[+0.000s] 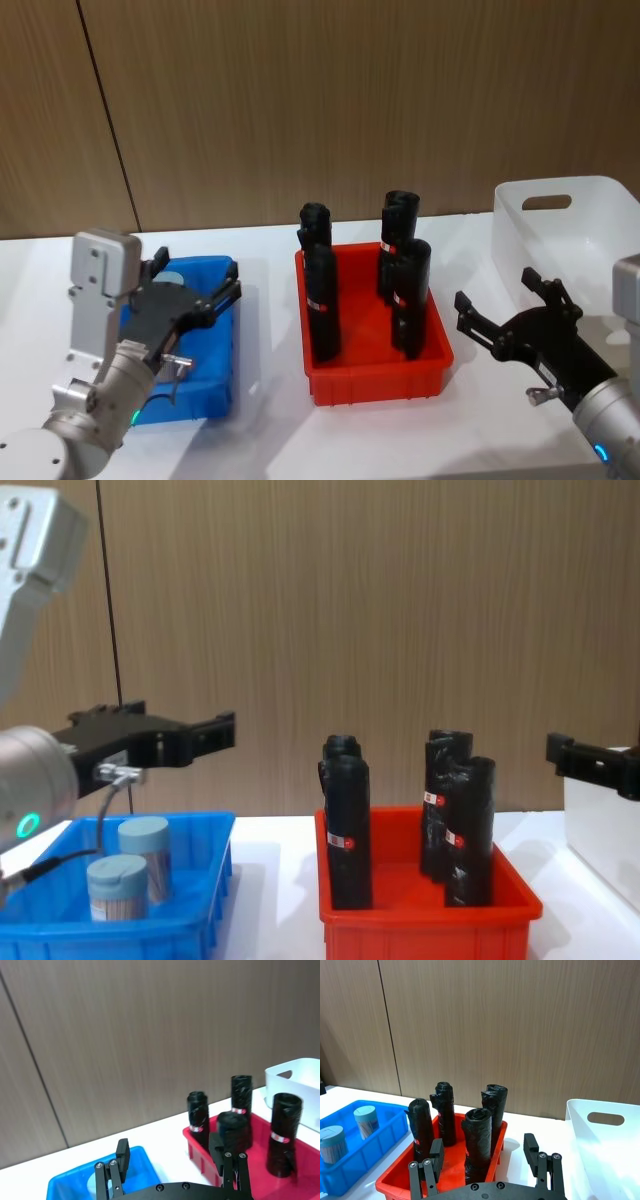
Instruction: Pick the cotton swabs from the blue box and place them into the white box.
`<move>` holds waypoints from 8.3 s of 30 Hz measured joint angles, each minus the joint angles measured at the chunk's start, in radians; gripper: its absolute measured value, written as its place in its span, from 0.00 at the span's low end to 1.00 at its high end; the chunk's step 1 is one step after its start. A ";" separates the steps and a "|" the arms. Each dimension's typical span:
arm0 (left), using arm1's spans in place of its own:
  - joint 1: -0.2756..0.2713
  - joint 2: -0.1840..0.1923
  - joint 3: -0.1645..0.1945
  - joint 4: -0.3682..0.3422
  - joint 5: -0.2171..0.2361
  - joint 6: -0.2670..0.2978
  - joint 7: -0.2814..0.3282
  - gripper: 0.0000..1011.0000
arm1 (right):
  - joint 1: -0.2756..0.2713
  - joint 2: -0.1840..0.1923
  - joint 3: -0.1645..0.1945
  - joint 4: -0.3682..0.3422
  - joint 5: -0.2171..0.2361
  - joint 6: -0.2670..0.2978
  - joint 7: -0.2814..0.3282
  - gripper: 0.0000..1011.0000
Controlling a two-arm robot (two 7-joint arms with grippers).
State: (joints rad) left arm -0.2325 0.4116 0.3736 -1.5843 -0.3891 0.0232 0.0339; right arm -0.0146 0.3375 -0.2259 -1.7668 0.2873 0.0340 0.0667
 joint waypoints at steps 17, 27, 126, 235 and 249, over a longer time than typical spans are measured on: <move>-0.039 0.025 -0.061 0.100 -0.100 0.093 -0.039 0.99 | 0.000 0.000 0.000 0.000 0.000 0.000 0.000 0.99; -0.063 0.034 -0.085 0.165 -0.126 0.148 -0.078 0.99 | 0.000 0.000 0.000 0.000 0.000 0.000 0.000 0.99; -0.149 0.048 -0.093 0.215 0.074 0.152 -0.365 0.65 | 0.000 0.000 0.000 0.000 0.000 0.000 0.000 0.99; -0.491 -0.157 -0.008 0.370 -0.008 0.243 -0.884 0.65 | 0.309 -0.088 -0.029 0.140 -0.118 0.254 0.340 0.99; -0.492 -0.157 -0.008 0.371 -0.008 0.243 -0.884 0.65 | 0.361 -0.113 -0.040 0.182 -0.125 0.261 0.364 0.99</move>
State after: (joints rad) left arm -0.7242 0.2543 0.3652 -1.2137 -0.3975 0.2661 -0.8499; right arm 0.3464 0.2250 -0.2657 -1.5848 0.1620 0.2948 0.4308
